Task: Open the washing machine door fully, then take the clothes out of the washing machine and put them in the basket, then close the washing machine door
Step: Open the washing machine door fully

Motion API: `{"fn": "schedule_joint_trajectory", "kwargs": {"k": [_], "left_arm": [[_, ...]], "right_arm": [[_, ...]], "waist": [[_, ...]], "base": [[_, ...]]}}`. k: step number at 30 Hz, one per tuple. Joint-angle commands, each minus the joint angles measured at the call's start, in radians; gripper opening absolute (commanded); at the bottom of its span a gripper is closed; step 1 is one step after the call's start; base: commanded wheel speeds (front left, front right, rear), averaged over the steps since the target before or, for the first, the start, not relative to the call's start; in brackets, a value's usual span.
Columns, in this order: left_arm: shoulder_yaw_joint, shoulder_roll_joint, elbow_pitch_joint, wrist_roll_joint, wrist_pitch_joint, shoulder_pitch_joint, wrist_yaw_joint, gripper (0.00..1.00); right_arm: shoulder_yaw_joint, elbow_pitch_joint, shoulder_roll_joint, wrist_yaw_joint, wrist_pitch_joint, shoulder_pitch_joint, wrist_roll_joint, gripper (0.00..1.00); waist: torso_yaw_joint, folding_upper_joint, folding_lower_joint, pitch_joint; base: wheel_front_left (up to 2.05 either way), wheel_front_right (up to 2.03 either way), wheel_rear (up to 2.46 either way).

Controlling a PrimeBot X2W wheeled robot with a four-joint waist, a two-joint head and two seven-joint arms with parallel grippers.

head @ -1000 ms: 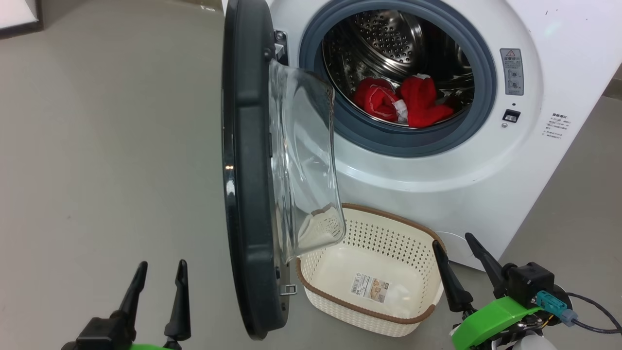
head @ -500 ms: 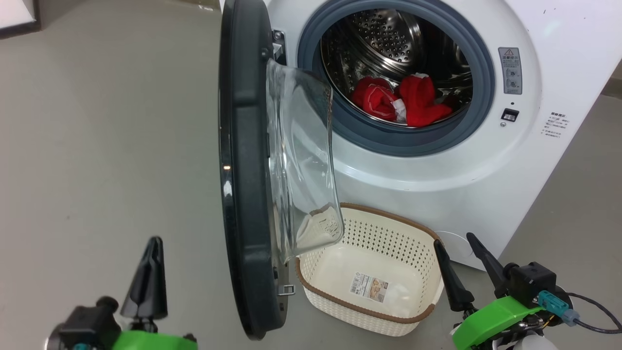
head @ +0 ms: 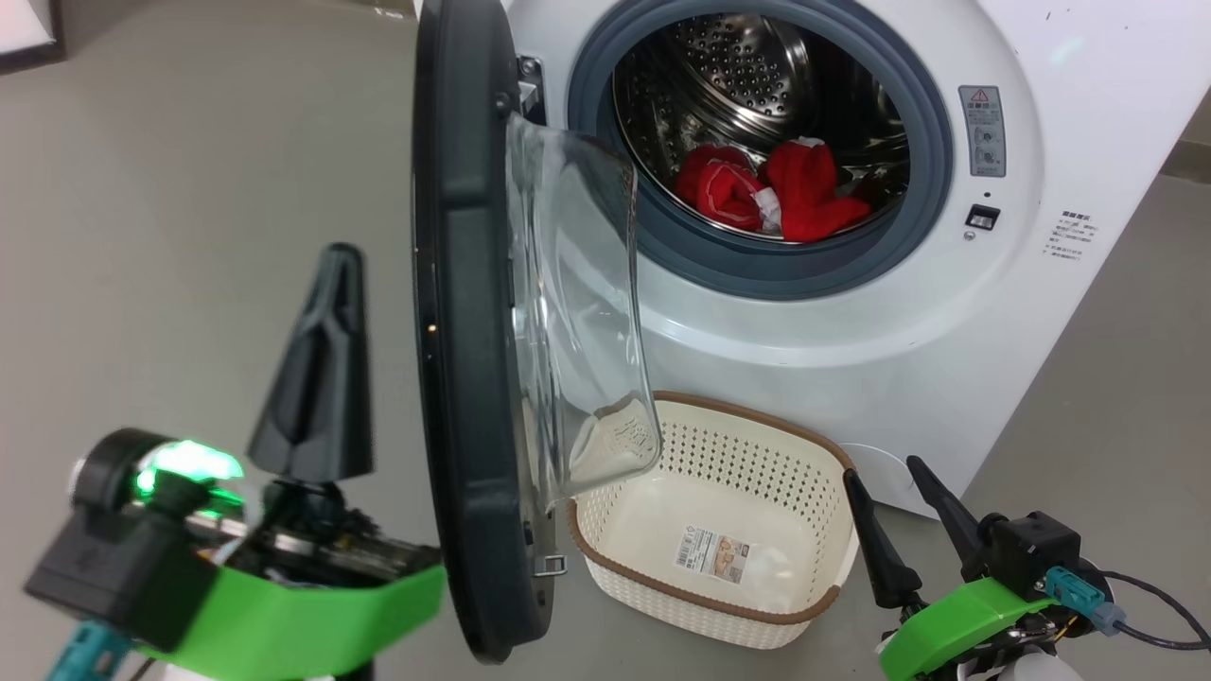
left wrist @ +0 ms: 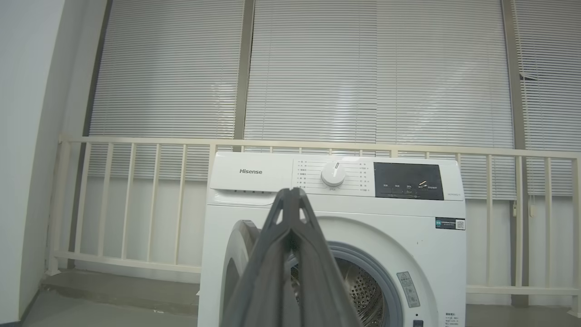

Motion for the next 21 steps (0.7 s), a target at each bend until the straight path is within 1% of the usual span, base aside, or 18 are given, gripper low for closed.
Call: {"fn": "schedule_joint_trajectory", "kwargs": {"k": [1, 6, 9, 12, 16, 21], "left_arm": [[0.0, 0.012, -0.045, -0.004, 0.022, -0.04, 0.007, 0.0], [-0.127, 0.011, -0.054, -0.021, 0.088, -0.029, 0.002, 0.0], [-0.185, 0.011, -0.012, -0.035, 0.118, -0.01, 0.008, 0.0], [-0.234, 0.011, 0.044, -0.083, 0.147, 0.024, 0.022, 0.0], [-0.26, 0.011, 0.126, -0.125, 0.169, 0.06, 0.038, 0.0], [-0.255, 0.011, 0.194, -0.144, 0.169, 0.079, 0.059, 0.0]], "right_arm": [[0.017, -0.02, 0.0, 0.005, -0.012, -0.02, 0.012, 1.0], [0.015, -0.018, 0.0, 0.005, -0.012, -0.022, 0.01, 1.0], [0.015, -0.017, 0.0, 0.005, -0.012, -0.024, 0.011, 1.0], [0.014, -0.017, 0.0, 0.005, -0.012, -0.025, 0.012, 1.0], [0.019, -0.014, 0.0, 0.005, -0.012, -0.026, 0.015, 1.0], [0.019, -0.011, 0.0, 0.005, -0.012, -0.025, 0.015, 1.0]], "waist": [[-0.007, -0.0001, 0.0, 0.006], [-0.015, -0.0001, 0.0, 0.014], [-0.018, -0.0001, 0.0, 0.018], [-0.021, -0.0001, 0.0, 0.02], [-0.024, -0.0001, 0.0, 0.019], [-0.024, -0.0001, 0.0, 0.019]], "base": [[0.0, 0.0, 0.0], [0.0, 0.0, 0.0], [0.0, 0.0, 0.0], [0.0, 0.0, 0.0], [0.0, 0.0, 0.0], [0.0, 0.0, 0.0]]}}
